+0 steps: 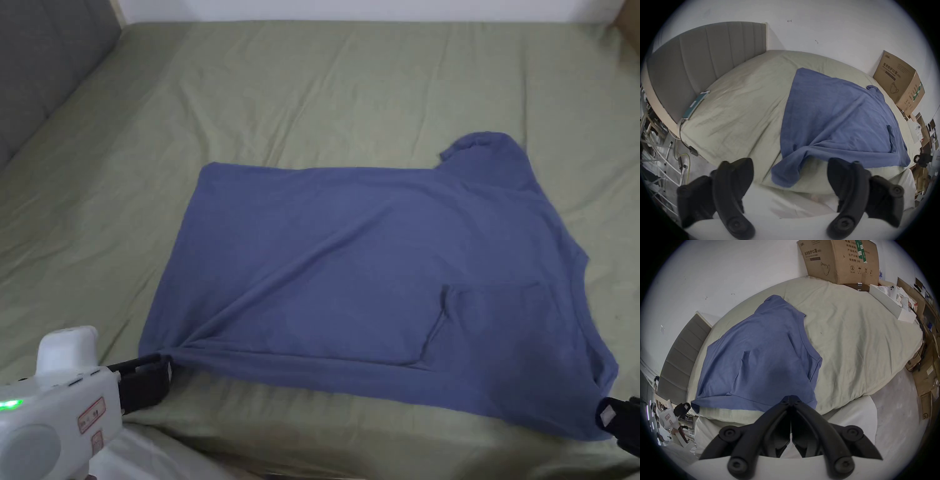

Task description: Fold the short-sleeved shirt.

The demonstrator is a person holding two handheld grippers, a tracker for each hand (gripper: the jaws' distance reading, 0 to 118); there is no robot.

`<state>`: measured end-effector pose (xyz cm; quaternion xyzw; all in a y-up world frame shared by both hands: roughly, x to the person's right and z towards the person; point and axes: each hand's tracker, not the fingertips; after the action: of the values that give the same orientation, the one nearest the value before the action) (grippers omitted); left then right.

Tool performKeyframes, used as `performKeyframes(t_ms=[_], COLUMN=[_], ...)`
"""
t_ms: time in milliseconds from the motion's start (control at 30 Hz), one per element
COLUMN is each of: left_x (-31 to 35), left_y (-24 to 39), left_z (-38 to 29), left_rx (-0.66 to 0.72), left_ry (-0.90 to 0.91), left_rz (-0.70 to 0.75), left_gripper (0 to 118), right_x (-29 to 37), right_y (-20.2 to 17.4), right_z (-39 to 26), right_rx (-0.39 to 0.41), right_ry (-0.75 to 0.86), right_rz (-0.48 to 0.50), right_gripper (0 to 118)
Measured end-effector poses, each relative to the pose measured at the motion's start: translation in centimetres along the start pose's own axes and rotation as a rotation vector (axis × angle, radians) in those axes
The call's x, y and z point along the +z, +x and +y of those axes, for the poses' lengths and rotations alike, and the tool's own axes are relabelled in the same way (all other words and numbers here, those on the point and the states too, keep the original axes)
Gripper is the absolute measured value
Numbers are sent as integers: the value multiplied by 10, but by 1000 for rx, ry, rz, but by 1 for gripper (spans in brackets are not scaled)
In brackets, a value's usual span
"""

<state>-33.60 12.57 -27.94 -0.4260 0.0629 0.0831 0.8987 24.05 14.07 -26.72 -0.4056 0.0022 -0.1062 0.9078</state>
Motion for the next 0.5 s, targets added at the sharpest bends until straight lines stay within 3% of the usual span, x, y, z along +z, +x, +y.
performKeyframes(t_ms=[33,67,100,133,167,200,233,300,400,433,467,500], left_x=[-9,-19,-25,-31,-27,-25,-24,-21,-16,-14,-14,-13], left_y=[0,0,1,2,4,6,5,3,-1,-1,0,1], left_z=[0,-1,-2,-3,-5,-5,-4,1,5,5,4,3], left_rx=[8,16,16,-1,-1,-4,-2,4,13,18,15,8], left_ry=[-44,-84,-117,-146,-122,-124,-116,-97,-88,-86,-85,-85], left_rz=[-18,-16,-3,21,10,-20,-15,-9,-4,-4,-6,-5], left_gripper=[85,67,27,1,1,1,1,1,1,1,1,1], right_x=[-2,-4,-6,-1,-2,-6,-11,-20,-41,-44,-46,-47], right_y=[-1,-1,-2,-17,-20,-25,-29,-27,-24,-28,-32,-34], right_z=[-1,-1,-2,0,0,-1,-2,-1,0,0,-2,-4], right_rx=[6,14,-4,-6,-4,-25,-23,4,91,134,184,173], right_ry=[-8,-14,-21,-22,-20,-50,-84,-89,-199,-215,-229,-259], right_rz=[-6,-8,34,30,22,56,70,77,-77,-93,-127,-147], right_gripper=[0,0,0,3,25,63,93,94,89,65,22,4])
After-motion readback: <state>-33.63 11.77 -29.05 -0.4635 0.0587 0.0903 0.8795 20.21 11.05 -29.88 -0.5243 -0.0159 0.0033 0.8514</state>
